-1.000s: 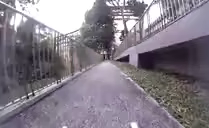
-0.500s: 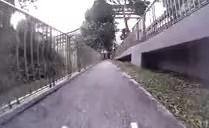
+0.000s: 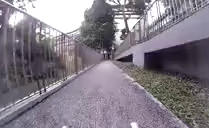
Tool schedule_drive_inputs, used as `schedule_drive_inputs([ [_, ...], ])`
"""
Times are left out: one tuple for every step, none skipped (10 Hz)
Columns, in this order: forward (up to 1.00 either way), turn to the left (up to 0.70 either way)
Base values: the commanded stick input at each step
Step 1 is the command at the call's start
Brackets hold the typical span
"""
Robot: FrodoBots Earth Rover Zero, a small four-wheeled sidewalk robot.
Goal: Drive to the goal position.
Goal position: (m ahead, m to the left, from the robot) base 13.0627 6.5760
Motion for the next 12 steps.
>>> schedule_drive_inputs([
  [0.70, -0.11],
  [0.70, -0.11],
  [0.70, -0.09],
  [0.70, -0.07],
  [0.70, -0.05],
  [0.70, -0.03],
  [0.70, -0.01],
  [0.70, 0.01],
  [0.70, 0.02],
  [0.70, 0.03],
  [0.70, 0.03],
  [0.70, 0.03],
])
